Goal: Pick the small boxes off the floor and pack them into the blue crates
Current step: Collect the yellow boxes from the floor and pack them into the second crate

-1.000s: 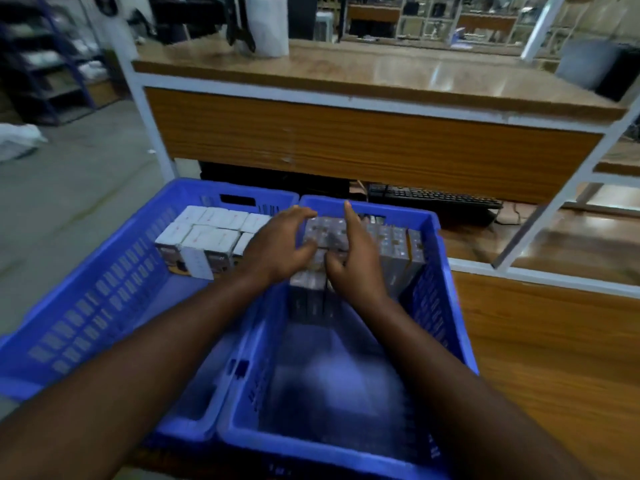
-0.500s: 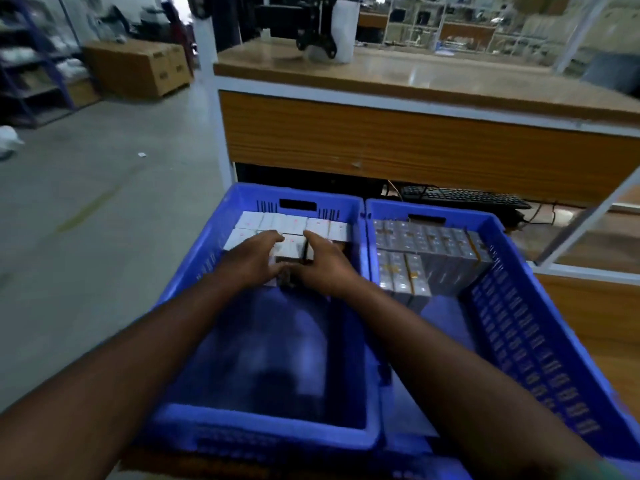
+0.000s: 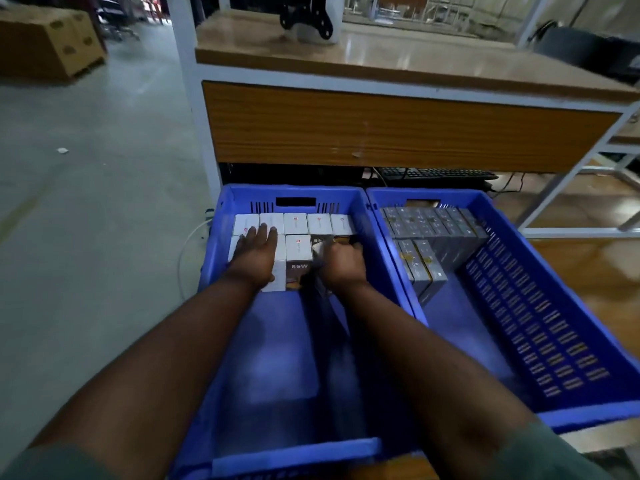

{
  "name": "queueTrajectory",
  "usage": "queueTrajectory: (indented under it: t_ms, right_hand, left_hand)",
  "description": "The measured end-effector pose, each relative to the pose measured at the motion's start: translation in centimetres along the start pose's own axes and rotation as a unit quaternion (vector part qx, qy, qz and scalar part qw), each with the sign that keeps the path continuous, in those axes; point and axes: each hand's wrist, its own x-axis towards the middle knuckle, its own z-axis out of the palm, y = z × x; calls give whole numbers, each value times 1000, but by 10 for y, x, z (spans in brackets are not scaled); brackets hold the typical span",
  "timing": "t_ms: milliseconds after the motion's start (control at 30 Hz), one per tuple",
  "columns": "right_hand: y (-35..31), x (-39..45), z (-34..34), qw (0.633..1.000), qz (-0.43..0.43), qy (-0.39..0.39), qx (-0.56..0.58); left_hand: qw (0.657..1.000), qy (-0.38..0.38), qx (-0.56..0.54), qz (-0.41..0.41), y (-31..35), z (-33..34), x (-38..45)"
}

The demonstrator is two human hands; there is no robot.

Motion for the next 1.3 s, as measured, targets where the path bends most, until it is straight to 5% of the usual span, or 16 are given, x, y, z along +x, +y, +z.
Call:
queueTrajectory:
  t_ms: [167,533,767,1100,1300]
  right_hand:
    - [4,2,-5,995,-37,-86,-38]
    - [11,-1,17,992,-70,33,101]
    - [6,10,35,986,-95,-4,140]
    - [-2,-6,16,997,-60,-5,-43]
    - [-4,-27,-16,998,-44,-32,-28]
  left_hand:
    - [1000,10,3,1,1,5,3]
    - [998,43,-32,-15,9,23,8]
    - [997,55,-12,-43,14,23,13]
    - [997,74,-25,-9,12,19,1]
    - [998,67,-19,1,16,-2,-18]
